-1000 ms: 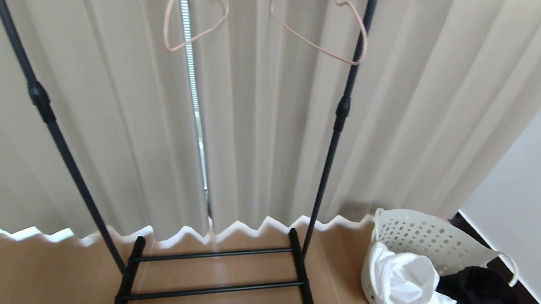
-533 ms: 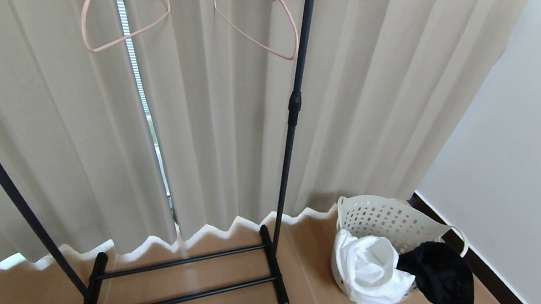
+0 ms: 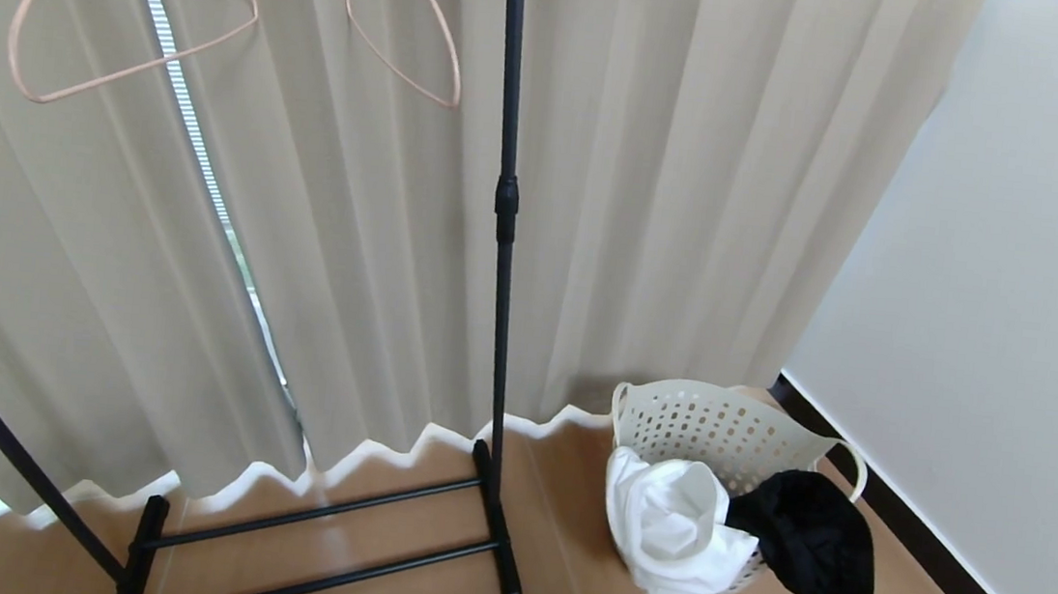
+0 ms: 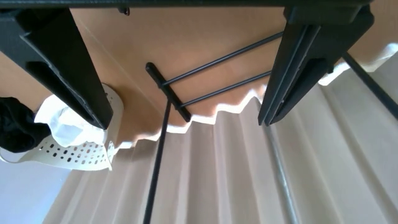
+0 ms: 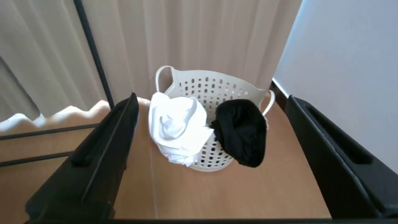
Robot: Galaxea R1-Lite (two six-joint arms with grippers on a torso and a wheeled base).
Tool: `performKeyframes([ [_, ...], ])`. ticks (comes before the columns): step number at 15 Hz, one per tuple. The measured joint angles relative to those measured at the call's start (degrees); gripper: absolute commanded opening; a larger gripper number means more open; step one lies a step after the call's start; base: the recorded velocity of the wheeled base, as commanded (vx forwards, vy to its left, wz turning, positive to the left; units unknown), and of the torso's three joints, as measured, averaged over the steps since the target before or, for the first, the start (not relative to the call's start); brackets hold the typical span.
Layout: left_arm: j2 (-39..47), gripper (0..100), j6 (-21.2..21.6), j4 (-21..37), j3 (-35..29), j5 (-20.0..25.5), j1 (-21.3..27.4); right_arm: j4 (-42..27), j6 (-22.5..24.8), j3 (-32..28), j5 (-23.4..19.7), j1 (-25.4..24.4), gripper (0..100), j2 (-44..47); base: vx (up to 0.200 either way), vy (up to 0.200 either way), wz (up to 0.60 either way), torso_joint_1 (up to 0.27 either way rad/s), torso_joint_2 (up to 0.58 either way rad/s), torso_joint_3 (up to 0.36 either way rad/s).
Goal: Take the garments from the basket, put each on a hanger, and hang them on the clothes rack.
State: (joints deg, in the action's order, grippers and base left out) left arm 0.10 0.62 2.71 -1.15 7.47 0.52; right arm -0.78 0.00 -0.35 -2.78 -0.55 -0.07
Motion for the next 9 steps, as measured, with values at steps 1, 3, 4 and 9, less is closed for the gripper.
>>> performKeyframes([
  [1, 0.00, 100, 0.00, 0.00, 0.00, -0.01, 0.00, -0.01, 0.00, 0.00, 0.00, 0.04, 100, 0.00, 0.000, 0.000, 0.00, 0.000, 0.00, 0.000],
  [3, 0.00, 100, -0.05, -0.02, 0.00, 0.02, -0.04, -0.01, 0.00, 0.00, 0.00, 0.00, 100, 0.00, 0.000, 0.000, 0.00, 0.000, 0.00, 0.000],
  [4, 0.00, 100, -0.13, 0.02, 0.00, 0.00, 0.00, -0.01, 0.00, 0.00, 0.02, 0.02, 100, 0.00, 0.000, 0.000, 0.00, 0.000, 0.00, 0.000],
  [9, 0.00, 100, -0.27, 0.07, 0.00, 0.00, -0.04, -0.04, 0.00, 0.00, 0.00, 0.02, 100, 0.00, 0.000, 0.000, -0.12, 0.000, 0.00, 0.000],
])
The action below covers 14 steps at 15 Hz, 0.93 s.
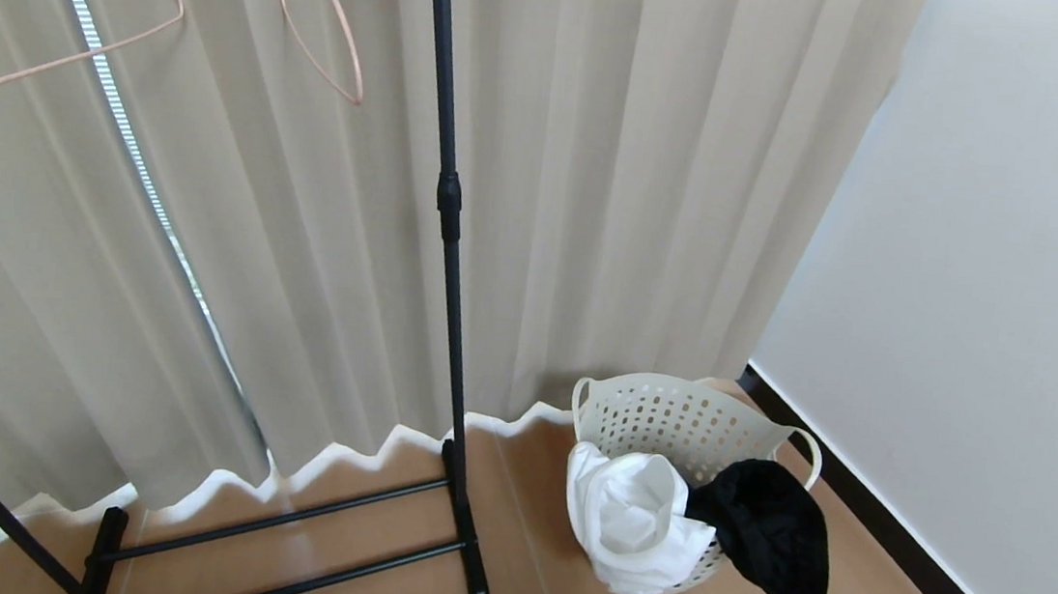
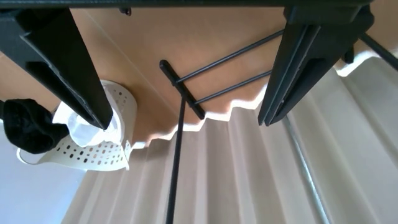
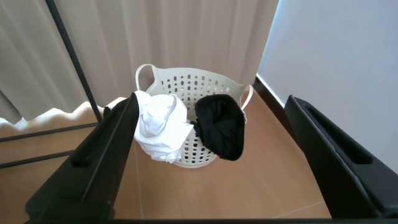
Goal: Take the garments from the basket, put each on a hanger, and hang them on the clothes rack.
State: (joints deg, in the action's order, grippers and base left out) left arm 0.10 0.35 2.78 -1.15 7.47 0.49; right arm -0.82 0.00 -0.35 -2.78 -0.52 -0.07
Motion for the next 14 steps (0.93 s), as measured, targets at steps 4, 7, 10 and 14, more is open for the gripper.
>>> performKeyframes([
  [4, 0.00, 100, 0.07, -0.07, 0.00, 0.00, 0.00, 0.02, 0.00, 0.00, -0.01, 0.01, 100, 0.00, 0.000, 0.000, 0.00, 0.000, 0.00, 0.000],
  [7, 0.00, 100, 0.09, -0.05, 0.00, -0.01, 0.06, 0.04, 0.00, 0.00, -0.01, 0.01, 100, 0.00, 0.000, 0.000, 0.00, 0.000, 0.00, 0.000],
  [10, 0.00, 100, 0.07, -0.05, 0.00, -0.01, 0.06, 0.04, 0.00, 0.05, -0.01, 0.01, 100, 0.00, 0.000, 0.000, 0.00, 0.000, 0.00, 0.000],
  [14, 0.00, 100, 0.09, -0.07, 0.00, -0.01, 0.06, 0.06, 0.00, -0.02, -0.01, 0.01, 100, 0.00, 0.150, 0.000, 0.00, -0.001, 0.00, 0.001],
])
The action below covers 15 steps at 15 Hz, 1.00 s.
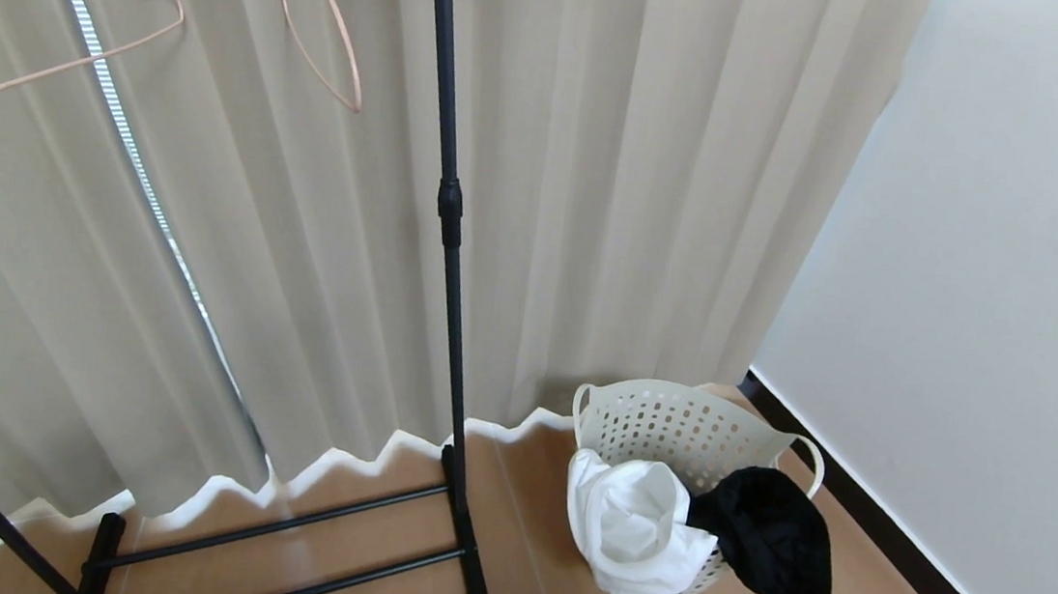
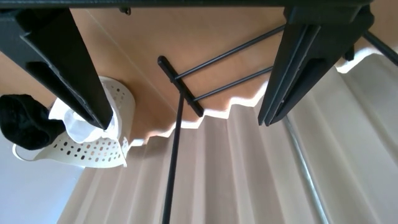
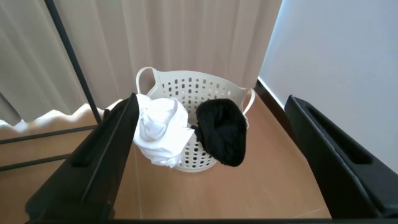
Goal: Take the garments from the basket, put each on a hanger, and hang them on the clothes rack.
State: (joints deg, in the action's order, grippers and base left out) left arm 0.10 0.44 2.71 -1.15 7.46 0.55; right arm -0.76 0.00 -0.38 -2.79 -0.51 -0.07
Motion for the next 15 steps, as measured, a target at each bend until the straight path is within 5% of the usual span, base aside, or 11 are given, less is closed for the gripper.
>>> performKeyframes([
  [15, 0.00, 100, 0.00, 0.00, 0.00, 0.00, -0.02, -0.02, 0.00, 0.02, 0.00, -0.04, 100, 0.00, 0.013, 0.000, 0.00, 0.000, 0.00, 0.000],
])
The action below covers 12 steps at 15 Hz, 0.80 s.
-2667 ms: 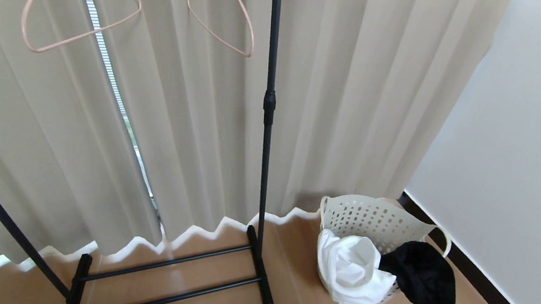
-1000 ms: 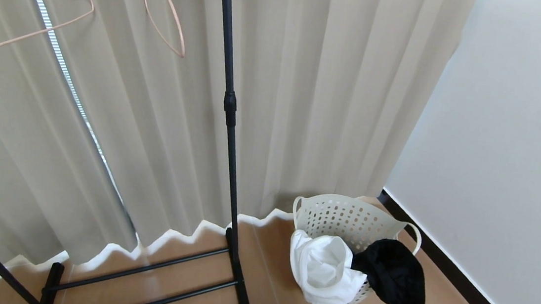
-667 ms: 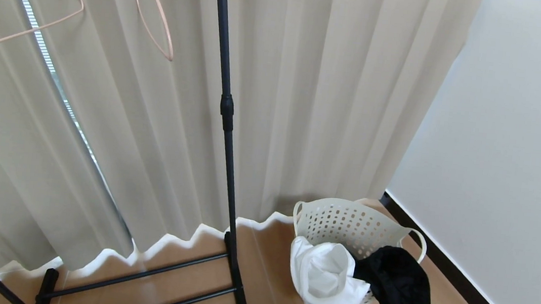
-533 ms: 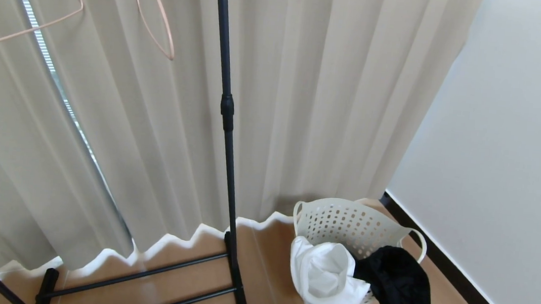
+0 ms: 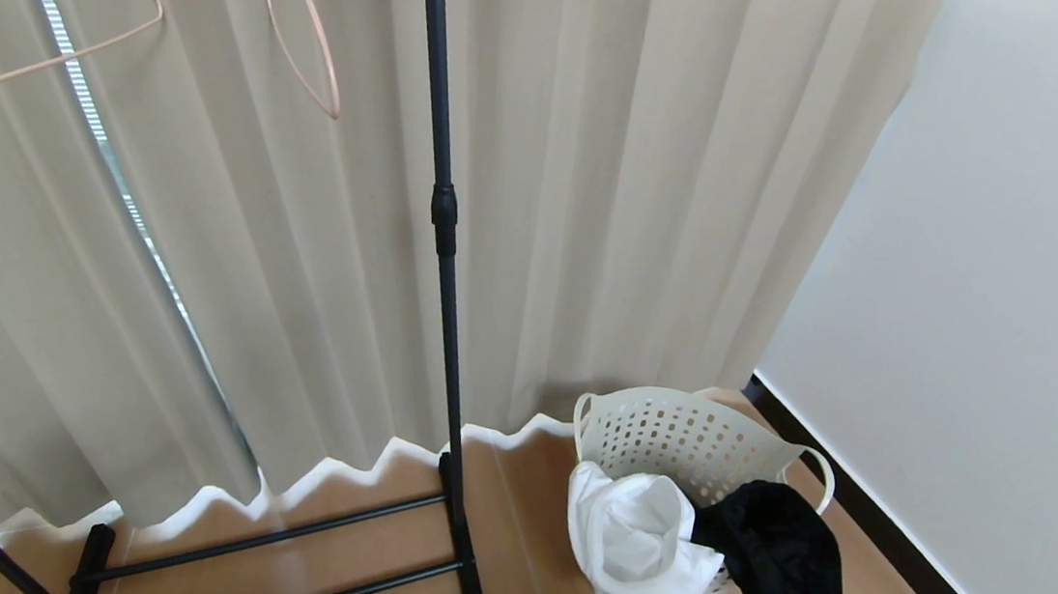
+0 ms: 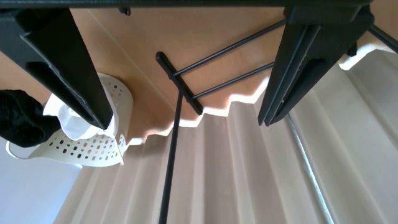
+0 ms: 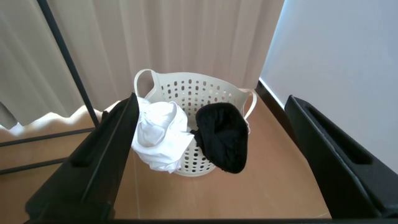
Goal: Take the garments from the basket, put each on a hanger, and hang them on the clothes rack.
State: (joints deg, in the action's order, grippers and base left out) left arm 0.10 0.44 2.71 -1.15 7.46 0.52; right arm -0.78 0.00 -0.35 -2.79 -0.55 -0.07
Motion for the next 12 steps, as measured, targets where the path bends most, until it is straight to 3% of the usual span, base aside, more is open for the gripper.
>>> performKeyframes([
  [7, 0.00, 100, -0.01, 0.00, 0.00, 0.00, -0.01, 0.00, -0.02, 0.00, 0.00, 0.02, 100, 0.00, 0.000, 0.000, 0.00, 0.000, 0.00, -0.009],
  [12, 0.00, 100, -0.01, 0.02, 0.00, 0.00, 0.00, -0.01, -0.02, 0.00, 0.00, 0.04, 100, 0.00, 0.000, 0.000, 0.00, 0.003, 0.00, -0.163],
])
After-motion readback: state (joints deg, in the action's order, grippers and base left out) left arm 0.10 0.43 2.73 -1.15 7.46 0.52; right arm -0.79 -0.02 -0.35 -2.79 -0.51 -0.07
